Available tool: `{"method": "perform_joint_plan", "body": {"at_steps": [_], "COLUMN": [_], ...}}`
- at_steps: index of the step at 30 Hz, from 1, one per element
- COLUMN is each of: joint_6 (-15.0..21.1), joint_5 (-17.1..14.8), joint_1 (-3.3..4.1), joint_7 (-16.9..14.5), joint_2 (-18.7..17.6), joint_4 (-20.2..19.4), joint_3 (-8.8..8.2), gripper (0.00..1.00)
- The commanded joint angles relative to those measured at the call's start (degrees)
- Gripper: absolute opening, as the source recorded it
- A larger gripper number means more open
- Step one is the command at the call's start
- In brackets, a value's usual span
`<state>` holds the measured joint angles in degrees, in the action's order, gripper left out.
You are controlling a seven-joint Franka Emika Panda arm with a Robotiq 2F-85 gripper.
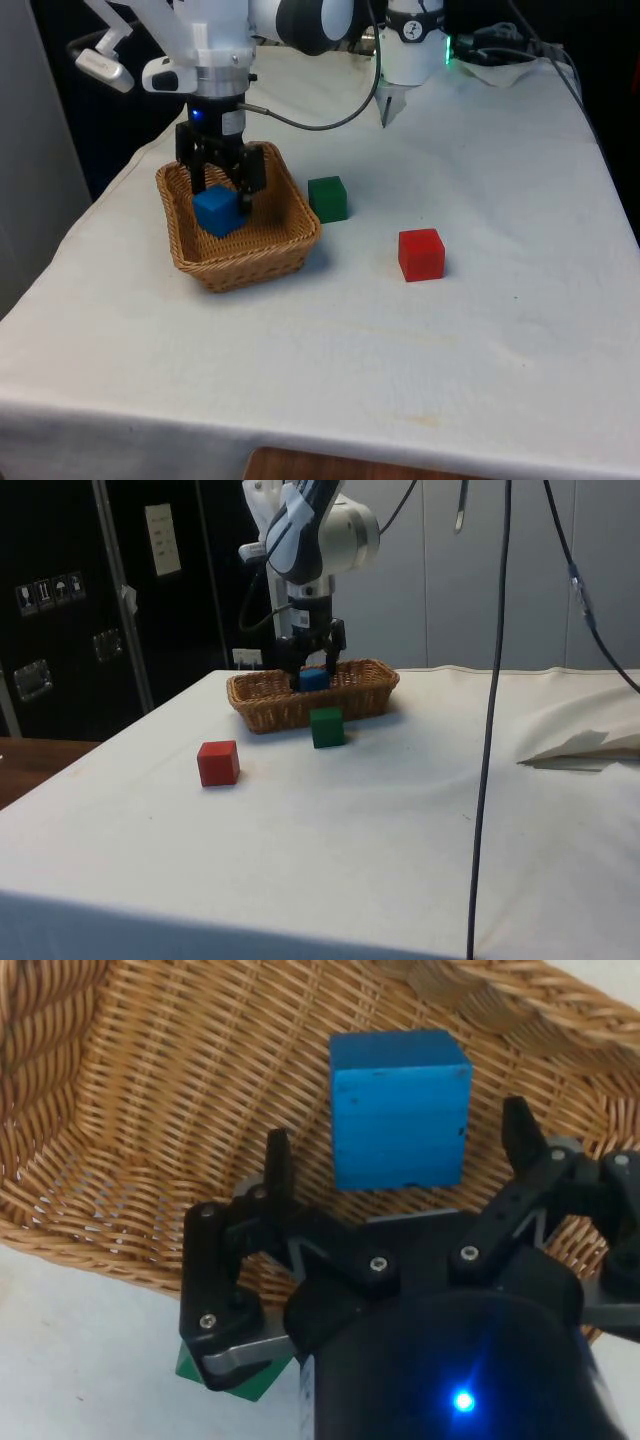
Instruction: Pick up the blue cube and place it into the basket.
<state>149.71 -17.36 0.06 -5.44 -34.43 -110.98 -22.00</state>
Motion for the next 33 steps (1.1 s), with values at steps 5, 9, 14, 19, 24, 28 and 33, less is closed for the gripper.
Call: {"method": "perform_joint_plan", "body": {"at_steps": [5, 9, 14, 19, 24, 28, 33], "joint_6": [0.1, -0.2, -2.8, -4.0, -5.8, -7.0, -8.9], "joint_5": [-0.2, 0.0, 0.6, 1.1, 1.9, 2.6, 4.6], "joint_1": [-0.06, 0.06, 0.46, 0.57, 0.74, 1.26, 2.01], "joint_7": [0.1, 0.1, 0.6, 0.7, 0.9, 1.3, 2.9], "joint_2": [0.0, 0.5, 3.7, 5.3, 7.6, 9.3, 11.3], "joint_4": [0.0, 0.1, -0.7, -0.9, -0.9, -1.0, -1.0], "joint_3": [0.00, -0.46, -1.83, -2.29, -2.58, -2.52, -2.18], "gripper": [1.00, 1.00, 1.00, 1.00, 1.00, 1.00, 1.00]}}
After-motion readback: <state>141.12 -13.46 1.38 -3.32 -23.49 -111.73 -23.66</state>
